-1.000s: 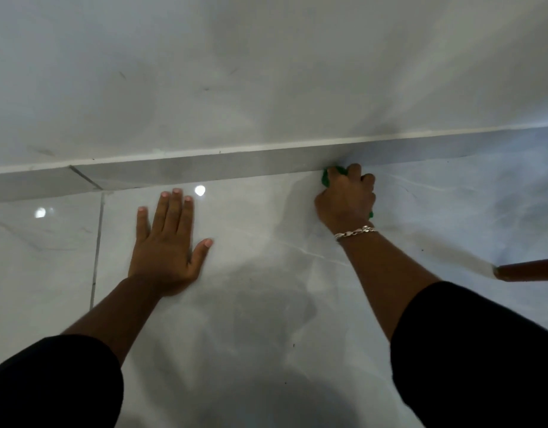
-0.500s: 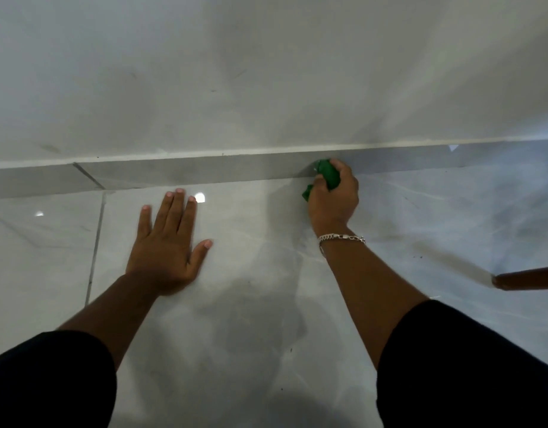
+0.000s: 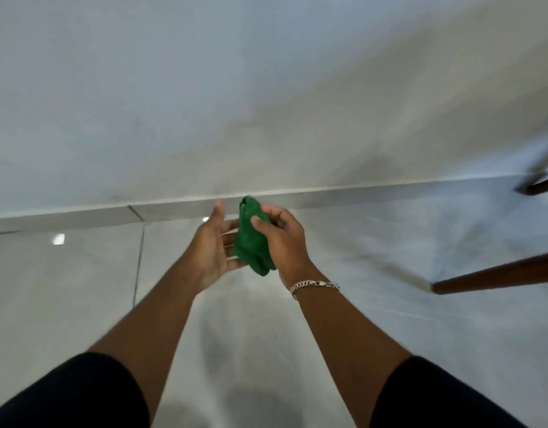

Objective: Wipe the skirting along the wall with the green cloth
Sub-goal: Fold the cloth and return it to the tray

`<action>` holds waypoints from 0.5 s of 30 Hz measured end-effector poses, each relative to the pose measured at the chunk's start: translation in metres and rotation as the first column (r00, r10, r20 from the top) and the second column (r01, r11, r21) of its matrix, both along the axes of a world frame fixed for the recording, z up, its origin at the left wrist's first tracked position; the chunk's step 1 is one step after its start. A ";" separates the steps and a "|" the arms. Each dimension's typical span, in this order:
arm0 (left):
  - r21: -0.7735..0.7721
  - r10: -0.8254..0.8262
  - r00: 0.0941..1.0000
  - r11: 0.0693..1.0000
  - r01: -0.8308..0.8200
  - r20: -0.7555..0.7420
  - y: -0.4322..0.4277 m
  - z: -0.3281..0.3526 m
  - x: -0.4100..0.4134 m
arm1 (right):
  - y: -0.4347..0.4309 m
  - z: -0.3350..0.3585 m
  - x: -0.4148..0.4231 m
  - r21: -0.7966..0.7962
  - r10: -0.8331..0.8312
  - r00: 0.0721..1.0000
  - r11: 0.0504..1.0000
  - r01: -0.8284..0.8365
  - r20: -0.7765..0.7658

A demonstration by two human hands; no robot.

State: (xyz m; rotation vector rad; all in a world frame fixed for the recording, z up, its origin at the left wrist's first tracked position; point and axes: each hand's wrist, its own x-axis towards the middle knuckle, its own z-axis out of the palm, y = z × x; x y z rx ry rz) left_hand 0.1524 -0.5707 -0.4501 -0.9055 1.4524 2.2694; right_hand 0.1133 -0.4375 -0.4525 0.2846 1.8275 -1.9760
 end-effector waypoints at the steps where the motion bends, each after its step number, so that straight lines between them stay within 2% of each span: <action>1: 0.016 0.001 1.000 1.000 -0.001 -0.008 0.012 0.028 0.005 | 0.006 0.031 0.006 -0.021 0.007 0.999 1.000 -0.006 0.035; 6: 0.074 0.067 0.997 0.995 -0.065 -0.030 0.050 0.185 0.034 | 0.053 0.203 0.035 0.020 -0.069 0.996 0.997 0.068 0.053; 8: 0.178 0.071 0.997 0.982 -0.063 -0.039 0.069 0.266 0.044 | 0.082 0.282 0.047 0.011 -0.129 0.983 0.992 0.129 0.133; 11: 0.276 0.000 0.997 0.961 0.022 -0.080 0.103 0.380 0.051 | 0.131 0.389 0.061 -0.101 -0.073 0.962 0.990 0.103 0.263; 15: 0.247 -0.105 0.990 0.961 0.124 -0.089 0.166 0.485 0.036 | 0.201 0.494 0.064 -0.050 -0.140 0.974 0.987 0.151 0.176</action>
